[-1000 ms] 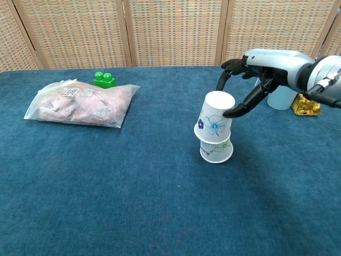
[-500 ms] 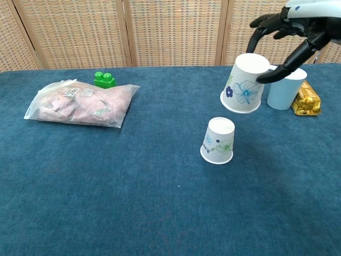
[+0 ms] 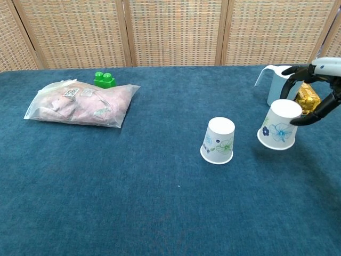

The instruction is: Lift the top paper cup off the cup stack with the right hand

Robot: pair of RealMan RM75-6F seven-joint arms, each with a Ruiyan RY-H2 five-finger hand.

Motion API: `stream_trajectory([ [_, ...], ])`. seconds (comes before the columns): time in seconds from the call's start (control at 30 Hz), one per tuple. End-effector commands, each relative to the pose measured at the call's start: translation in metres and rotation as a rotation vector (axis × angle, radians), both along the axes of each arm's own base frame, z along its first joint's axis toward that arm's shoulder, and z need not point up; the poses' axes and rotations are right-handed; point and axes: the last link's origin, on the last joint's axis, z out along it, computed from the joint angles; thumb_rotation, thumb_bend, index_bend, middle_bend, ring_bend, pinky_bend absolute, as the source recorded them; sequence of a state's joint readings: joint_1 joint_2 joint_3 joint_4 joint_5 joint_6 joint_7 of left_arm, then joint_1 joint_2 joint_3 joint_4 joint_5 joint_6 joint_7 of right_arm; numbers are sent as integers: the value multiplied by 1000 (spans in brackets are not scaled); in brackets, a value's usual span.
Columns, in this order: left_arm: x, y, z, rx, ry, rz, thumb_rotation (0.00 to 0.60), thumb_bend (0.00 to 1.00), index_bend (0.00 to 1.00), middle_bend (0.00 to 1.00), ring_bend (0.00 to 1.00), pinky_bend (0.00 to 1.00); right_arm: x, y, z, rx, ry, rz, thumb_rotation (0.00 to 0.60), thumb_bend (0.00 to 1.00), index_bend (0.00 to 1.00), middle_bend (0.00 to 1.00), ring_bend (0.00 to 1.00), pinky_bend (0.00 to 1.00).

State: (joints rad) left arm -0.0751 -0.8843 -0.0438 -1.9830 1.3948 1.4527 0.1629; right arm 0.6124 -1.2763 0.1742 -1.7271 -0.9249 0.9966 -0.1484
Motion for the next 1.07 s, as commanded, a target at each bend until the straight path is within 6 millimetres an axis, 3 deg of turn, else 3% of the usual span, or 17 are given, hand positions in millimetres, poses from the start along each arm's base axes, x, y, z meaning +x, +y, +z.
stream_trajectory([
  [0.03,0,1,0,1,-2,2,600,0,0,0,0,0,-7,3,-13,28,-10,-9,600,349,459,0,0,0],
  [0.1,0,1,0,0,-3,4,600,0,0,0,0,0,-8,3,-15,30,-11,-4,600,333,446,0,0,0],
  [0.2,0,1,0,2,-3,2,600,0,0,0,0,0,-6,5,-13,25,-11,11,600,145,279,0,0,0],
  [0.3,0,1,1,4,-7,2,600,0,0,0,0,0,-4,8,-8,13,-12,24,600,42,149,0,0,0],
  [0.4,-1,0,2,6,-15,1,600,0,0,0,0,0,-5,17,9,-42,41,84,600,37,121,0,0,0],
  [0.57,-1,-2,5,12,-24,-5,600,0,0,0,0,0,-18,49,32,-110,118,172,600,4,121,0,0,0],
  [0.87,1,-8,4,8,-21,-27,600,0,0,0,0,0,-56,131,65,-274,260,285,600,0,0,0,0,0],
  [1.07,4,-15,4,15,-19,-47,600,0,0,0,0,0,-63,148,74,-333,256,255,600,0,0,0,0,0],
])
